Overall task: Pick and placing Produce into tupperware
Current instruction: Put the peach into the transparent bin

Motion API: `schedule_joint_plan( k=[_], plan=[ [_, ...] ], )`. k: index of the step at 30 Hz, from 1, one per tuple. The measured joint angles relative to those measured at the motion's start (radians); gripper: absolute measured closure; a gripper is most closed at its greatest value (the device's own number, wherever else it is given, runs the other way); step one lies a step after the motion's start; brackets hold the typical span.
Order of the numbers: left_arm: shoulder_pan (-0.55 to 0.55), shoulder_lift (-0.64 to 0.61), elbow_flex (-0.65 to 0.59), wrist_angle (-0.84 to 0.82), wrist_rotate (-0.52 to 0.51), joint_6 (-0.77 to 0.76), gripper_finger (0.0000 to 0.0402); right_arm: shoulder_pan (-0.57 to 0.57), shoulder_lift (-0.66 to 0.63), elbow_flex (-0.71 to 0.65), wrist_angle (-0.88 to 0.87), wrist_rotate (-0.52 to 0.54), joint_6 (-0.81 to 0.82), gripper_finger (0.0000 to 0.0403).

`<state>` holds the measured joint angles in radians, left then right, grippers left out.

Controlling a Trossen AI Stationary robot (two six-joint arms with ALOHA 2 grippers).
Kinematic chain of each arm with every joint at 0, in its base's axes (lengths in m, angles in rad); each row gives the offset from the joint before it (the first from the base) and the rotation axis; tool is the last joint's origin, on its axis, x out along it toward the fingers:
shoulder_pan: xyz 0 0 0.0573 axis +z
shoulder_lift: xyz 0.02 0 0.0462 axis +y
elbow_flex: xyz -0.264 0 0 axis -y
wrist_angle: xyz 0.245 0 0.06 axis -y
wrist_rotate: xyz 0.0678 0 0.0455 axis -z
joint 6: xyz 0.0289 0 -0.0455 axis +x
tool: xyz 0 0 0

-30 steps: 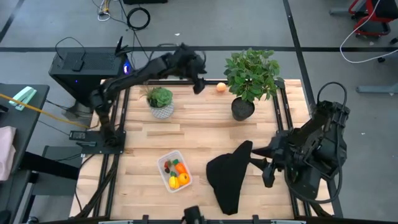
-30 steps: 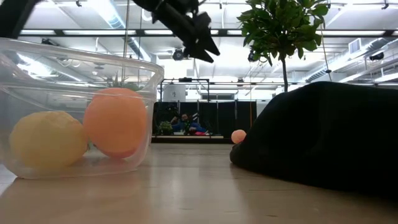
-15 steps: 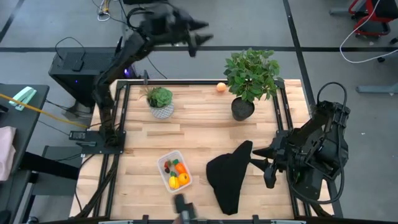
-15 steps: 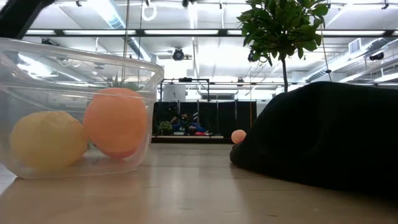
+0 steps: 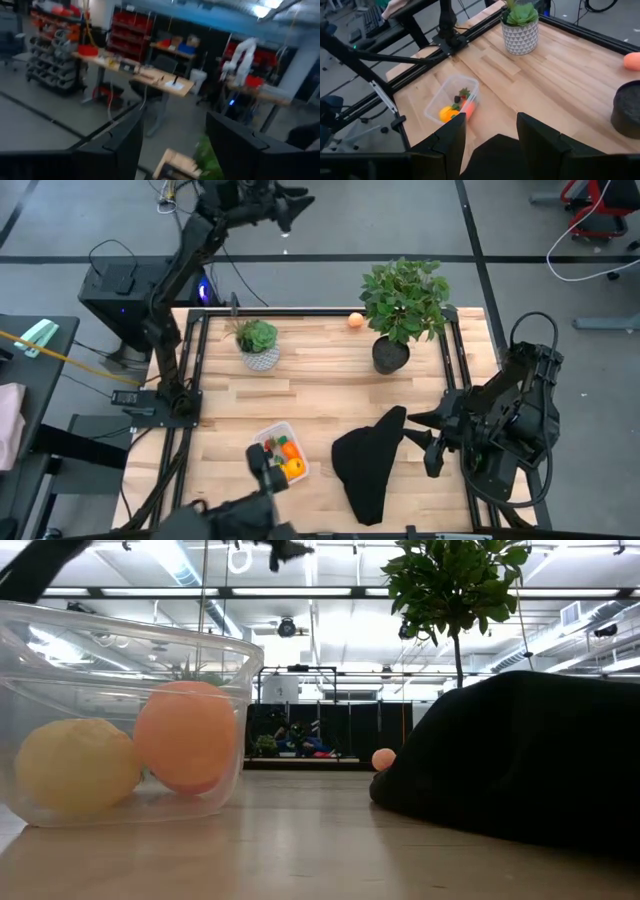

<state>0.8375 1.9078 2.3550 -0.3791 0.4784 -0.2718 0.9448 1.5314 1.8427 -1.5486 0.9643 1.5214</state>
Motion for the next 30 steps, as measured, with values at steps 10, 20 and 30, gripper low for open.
schedule_joint_plan(
  k=[10, 20, 30],
  plan=[
    [0.003, 0.162, -0.001, -0.220, -0.082, 0.201, 0.0186, -0.002, -0.001, 0.000, 0.054, 0.001, 0.057, 0.0222],
    [0.008, 0.349, -0.001, -0.259, -0.087, 0.146, 0.0180, -0.014, -0.001, 0.000, 0.099, 0.008, 0.103, 0.0222],
    [-0.049, 0.489, 0.001, -0.181, -0.099, -0.021, 0.0179, -0.055, -0.001, 0.000, 0.113, 0.007, 0.101, 0.0222]
  ],
)
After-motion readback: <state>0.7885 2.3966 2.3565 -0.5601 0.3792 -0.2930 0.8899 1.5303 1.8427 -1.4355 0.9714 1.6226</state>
